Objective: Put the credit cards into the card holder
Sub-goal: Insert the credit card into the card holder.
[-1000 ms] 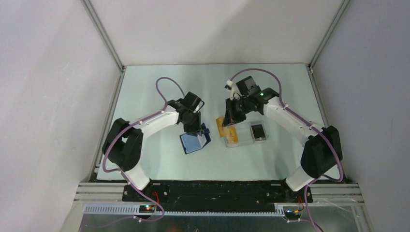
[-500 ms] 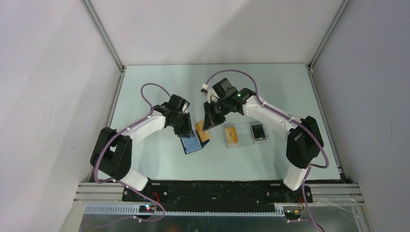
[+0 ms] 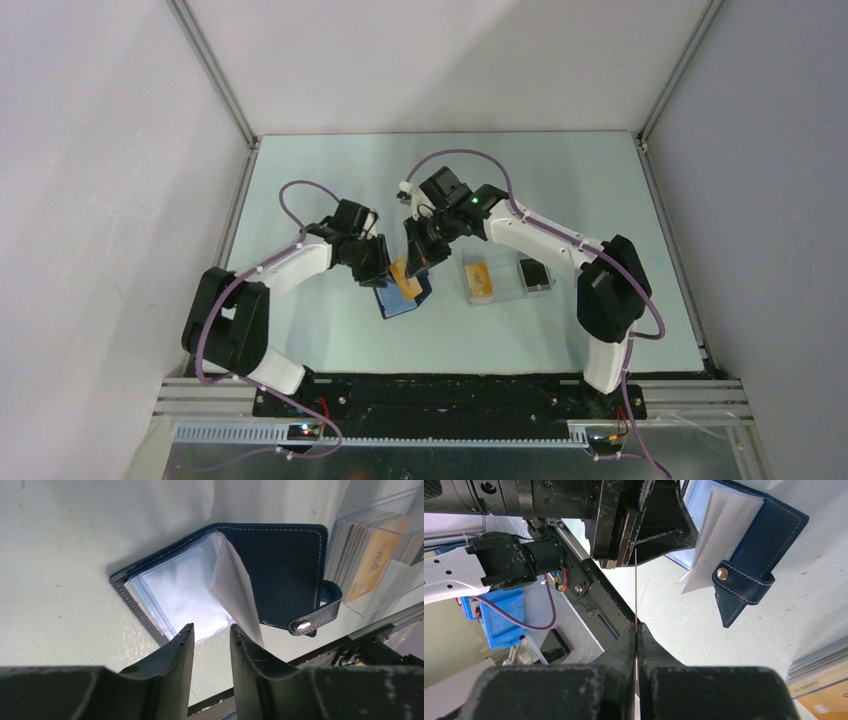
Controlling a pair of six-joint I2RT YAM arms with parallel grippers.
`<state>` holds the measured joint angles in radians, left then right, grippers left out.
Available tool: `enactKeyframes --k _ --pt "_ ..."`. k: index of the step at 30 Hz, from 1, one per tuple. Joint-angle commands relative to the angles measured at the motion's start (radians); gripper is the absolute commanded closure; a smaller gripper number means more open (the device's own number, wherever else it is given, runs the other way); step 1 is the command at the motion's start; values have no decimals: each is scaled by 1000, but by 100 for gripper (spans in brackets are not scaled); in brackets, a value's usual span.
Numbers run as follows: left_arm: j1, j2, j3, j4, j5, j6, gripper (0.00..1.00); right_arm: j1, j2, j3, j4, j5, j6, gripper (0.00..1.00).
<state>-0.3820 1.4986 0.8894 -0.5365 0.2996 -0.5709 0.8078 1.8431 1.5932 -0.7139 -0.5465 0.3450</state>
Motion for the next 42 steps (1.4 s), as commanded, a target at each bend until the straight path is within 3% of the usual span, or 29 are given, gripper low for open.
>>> enactKeyframes --k 1,13,22,26,42 --pt "2 33 24 90 95 31 62 6 28 47 -13 4 6 100" --pt "-21 216 108 127 162 45 42 -51 13 -13 -24 27 -9 100" --pt "-21 290 107 128 132 0 35 -90 104 -15 -21 -22 -19 100" --pt "-20 290 93 127 108 -10 29 -95 152 9 -35 -20 -17 100" --pt "-17 185 130 6 -39 -20 27 -120 279 68 -96 24 -70 100"
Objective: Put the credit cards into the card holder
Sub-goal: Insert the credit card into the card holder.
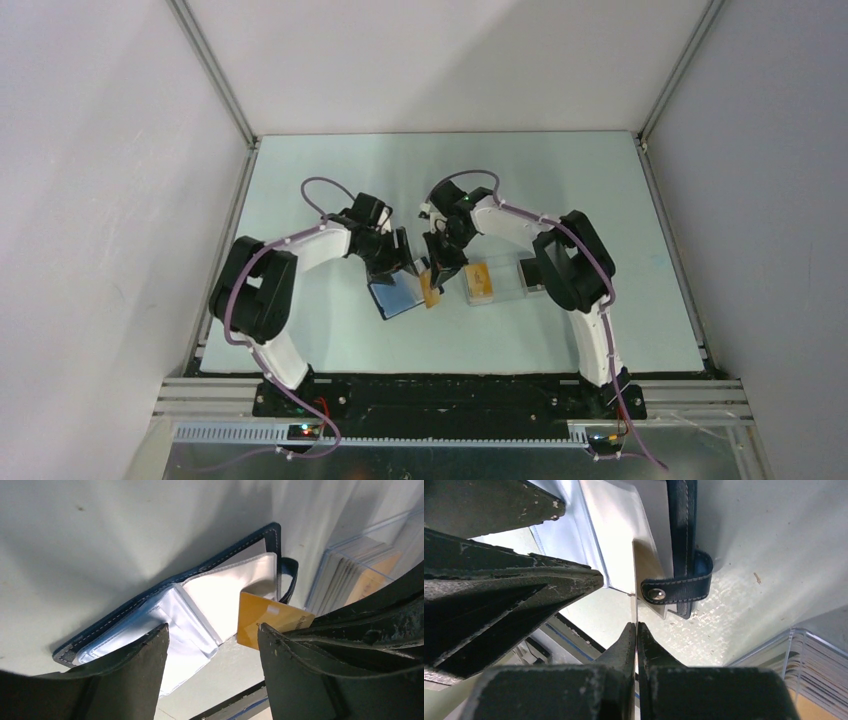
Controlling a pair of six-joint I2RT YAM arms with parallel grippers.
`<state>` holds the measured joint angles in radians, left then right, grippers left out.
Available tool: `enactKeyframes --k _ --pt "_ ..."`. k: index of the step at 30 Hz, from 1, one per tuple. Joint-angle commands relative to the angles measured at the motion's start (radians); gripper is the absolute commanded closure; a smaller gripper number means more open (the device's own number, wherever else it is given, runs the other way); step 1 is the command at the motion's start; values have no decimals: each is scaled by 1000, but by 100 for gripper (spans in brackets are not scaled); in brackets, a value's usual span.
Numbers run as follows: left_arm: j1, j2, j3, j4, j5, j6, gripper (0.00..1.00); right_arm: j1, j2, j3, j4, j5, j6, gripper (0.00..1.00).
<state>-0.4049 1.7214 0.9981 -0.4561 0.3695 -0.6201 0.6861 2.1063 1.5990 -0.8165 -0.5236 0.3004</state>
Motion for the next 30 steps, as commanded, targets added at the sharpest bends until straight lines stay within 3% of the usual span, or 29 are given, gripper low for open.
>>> enactKeyframes --k 1,8,21,30 --pt "6 -51 25 -81 -112 34 27 0 19 75 6 -9 -25 100" --pt "8 -163 14 -156 -145 72 29 -14 52 138 -4 -84 -28 100" --pt "8 -213 34 -355 -358 91 31 -21 131 272 -45 -138 -20 100" --pt "13 -177 -24 -354 -308 37 34 -17 189 334 -75 -92 -93 100"
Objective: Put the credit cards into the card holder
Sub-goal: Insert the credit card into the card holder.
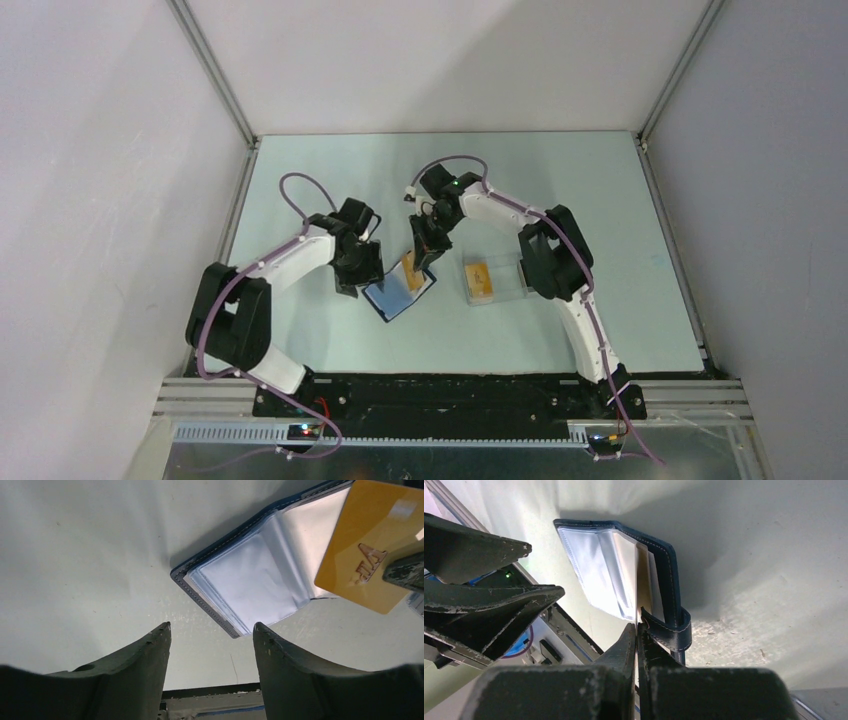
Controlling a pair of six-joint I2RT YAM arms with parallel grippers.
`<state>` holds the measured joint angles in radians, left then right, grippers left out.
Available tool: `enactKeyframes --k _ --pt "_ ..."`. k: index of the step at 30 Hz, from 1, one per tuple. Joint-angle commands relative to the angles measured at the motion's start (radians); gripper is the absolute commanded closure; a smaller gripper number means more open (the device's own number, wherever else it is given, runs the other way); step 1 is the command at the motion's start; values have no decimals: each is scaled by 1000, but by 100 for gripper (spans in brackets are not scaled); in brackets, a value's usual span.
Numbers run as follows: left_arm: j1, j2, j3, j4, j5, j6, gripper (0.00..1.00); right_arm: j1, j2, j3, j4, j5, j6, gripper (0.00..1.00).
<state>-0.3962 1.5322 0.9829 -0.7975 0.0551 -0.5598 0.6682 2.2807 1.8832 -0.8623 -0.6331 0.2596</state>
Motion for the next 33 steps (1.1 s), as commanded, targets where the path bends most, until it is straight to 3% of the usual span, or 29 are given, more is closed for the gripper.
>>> enactKeyframes --k 1,12,20,33 --pt "5 33 -4 -7 17 -20 36 1 19 46 -23 25 -57 100" --pt "7 201 72 34 46 14 47 -3 5 -43 54 -38 -123 100" --pt "7 277 167 37 -20 91 56 -13 3 -86 44 -49 -137 100" --pt "6 273 171 37 -14 118 48 -44 37 -102 -25 -108 -110 100"
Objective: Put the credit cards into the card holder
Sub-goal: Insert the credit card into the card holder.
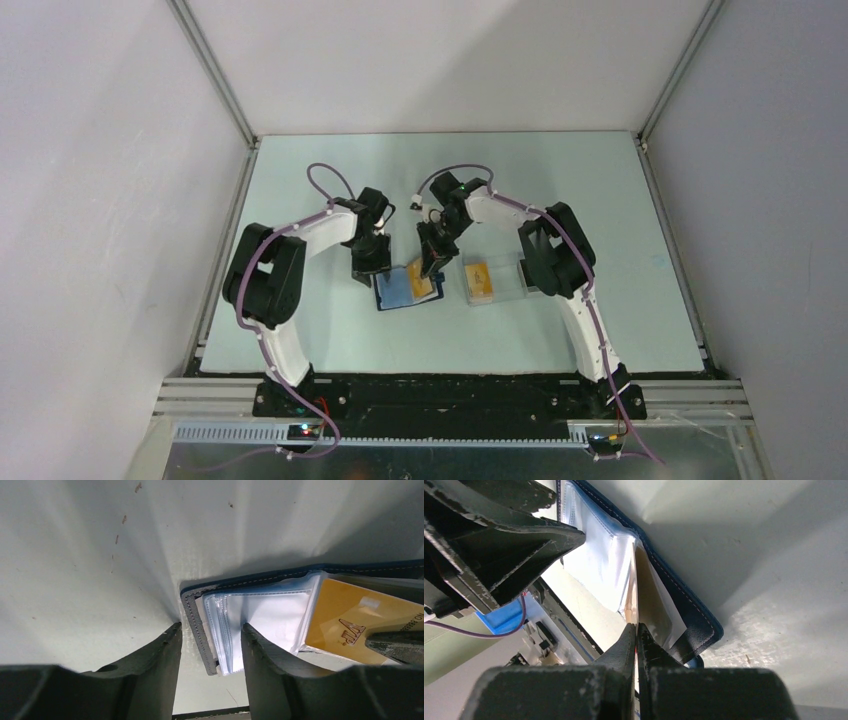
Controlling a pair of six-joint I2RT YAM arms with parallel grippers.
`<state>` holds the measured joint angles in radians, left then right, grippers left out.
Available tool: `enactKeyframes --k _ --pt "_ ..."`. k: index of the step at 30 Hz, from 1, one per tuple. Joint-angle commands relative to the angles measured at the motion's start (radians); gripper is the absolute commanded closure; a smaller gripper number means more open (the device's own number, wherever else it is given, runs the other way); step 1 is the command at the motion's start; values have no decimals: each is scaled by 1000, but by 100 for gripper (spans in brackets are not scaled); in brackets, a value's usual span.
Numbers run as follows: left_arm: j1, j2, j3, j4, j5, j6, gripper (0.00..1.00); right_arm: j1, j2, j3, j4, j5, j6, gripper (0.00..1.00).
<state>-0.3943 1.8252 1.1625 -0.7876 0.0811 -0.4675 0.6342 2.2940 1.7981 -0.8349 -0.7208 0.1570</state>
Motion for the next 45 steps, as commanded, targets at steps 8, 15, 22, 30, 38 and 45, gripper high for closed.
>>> enactKeyframes --k 8,15,22,30,38,45 --pt "4 -35 -13 27 -24 19 49 -18 10 -55 -84 -68 6 100" --pt "0 -20 -4 27 -25 28 49 -23 42 -31 -57 -112 -11 100" --pt "-8 -28 -4 27 -32 44 49 -17 78 25 -38 -177 -16 100" --pt "-8 -55 -16 26 -51 58 45 -34 58 -5 30 -292 -10 100" --pt "2 -63 -7 29 -1 54 37 -43 47 -38 90 -374 7 100" --pt "32 -63 -14 38 14 51 40 -59 65 -61 125 -360 25 100"
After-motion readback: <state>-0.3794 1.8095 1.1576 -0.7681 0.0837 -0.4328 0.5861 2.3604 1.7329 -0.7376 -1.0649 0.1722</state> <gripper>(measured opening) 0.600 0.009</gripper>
